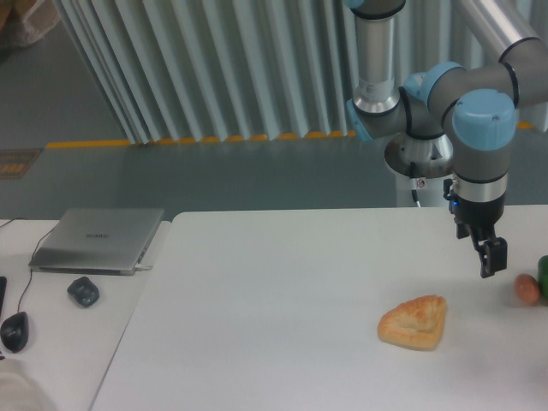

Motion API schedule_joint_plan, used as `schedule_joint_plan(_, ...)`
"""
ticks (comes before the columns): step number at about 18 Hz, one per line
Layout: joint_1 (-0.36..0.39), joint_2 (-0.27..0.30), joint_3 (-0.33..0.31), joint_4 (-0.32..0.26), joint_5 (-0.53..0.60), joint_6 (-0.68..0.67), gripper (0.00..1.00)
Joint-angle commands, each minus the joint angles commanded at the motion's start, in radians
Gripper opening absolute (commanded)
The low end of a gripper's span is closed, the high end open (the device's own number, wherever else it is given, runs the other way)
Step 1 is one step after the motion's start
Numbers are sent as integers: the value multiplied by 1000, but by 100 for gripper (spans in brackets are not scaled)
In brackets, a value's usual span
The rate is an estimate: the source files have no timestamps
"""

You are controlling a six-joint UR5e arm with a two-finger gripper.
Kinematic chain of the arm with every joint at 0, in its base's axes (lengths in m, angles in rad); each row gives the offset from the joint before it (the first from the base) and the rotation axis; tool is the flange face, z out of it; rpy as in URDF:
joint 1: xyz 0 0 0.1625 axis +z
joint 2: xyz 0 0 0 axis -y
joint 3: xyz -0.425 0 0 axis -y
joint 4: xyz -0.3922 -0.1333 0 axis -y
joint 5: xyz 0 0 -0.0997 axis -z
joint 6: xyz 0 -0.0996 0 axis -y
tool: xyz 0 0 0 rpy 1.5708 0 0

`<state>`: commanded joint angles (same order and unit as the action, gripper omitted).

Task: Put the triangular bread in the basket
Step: 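Move the open gripper down toward the triangular bread roll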

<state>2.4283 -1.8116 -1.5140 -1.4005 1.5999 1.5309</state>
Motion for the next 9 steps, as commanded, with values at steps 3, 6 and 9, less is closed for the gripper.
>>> schedule_joint_plan(3,-2,-11,-9,20,-2,-8,100)
schedule_joint_plan(6,-5,2,-101,245,-5,-5,100)
schedule_joint_plan(9,8,2,-101,244,0,-3,100)
